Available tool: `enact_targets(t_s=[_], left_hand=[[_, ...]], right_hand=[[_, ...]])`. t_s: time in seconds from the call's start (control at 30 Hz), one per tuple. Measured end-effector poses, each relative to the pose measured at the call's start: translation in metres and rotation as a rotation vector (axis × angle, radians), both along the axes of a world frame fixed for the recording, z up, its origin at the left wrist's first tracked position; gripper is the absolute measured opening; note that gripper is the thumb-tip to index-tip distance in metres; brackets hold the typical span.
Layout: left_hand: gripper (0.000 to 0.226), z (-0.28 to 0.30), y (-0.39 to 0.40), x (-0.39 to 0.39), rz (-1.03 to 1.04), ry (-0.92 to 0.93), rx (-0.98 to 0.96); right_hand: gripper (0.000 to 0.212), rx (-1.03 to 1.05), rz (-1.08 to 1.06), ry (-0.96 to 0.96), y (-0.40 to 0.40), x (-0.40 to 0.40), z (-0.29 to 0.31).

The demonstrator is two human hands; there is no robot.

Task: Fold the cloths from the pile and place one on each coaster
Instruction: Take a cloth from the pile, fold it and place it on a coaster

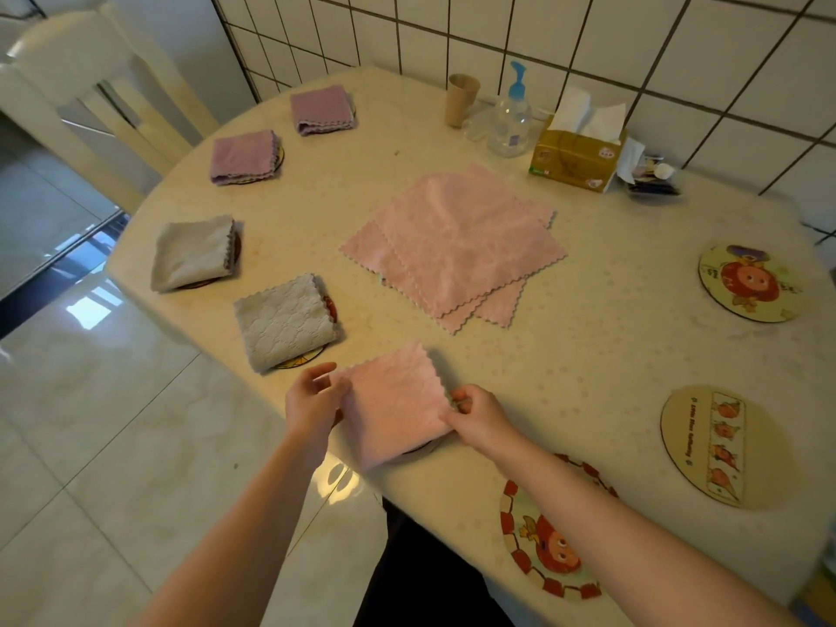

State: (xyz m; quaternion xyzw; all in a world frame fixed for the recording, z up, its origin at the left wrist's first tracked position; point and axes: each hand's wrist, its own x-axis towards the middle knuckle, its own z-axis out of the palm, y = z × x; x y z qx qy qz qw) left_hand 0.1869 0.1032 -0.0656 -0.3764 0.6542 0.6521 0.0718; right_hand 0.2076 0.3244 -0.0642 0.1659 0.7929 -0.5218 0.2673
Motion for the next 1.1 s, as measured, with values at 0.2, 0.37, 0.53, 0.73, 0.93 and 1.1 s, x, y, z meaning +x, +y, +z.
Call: enact_targets(t_s=[0.2,0.37,0.53,0.73,0.93,1.1], left_hand=[[0.03,-0.013,-0.005,0.0,-0.053,0.0,-0.104],[0.018,-0.022,-0.004,-0.004,-0.118,-0.031,-0.299],[0.025,-0.019,-0.009,-0.012,-0.269,-0.051,-0.549],[0.029,-0.011,-0.012,-0.043,-0.475,0.119,-0.728],[0.028,0.001,0.016,-0.104,-0.818,0.308,-0.851],[0.034,-0.001,0.033,-0.168,-1.113,0.48,-0.965]], right_hand=[[0.022,0.07,-0.04,-0.092,-0.01,0.007,-0.018],[0.021,0.123,-0.021,-0.086,-0.009,0.006,-0.023],[0.016,0.269,0.087,-0.039,0.003,0.005,-0.02],[0.012,0.469,0.06,0.01,0.026,-0.029,-0.014],[0.013,0.644,0.148,0.257,0.02,-0.098,-0.002],[0.012,0.756,0.398,0.504,0.007,-0.146,-0.011]])
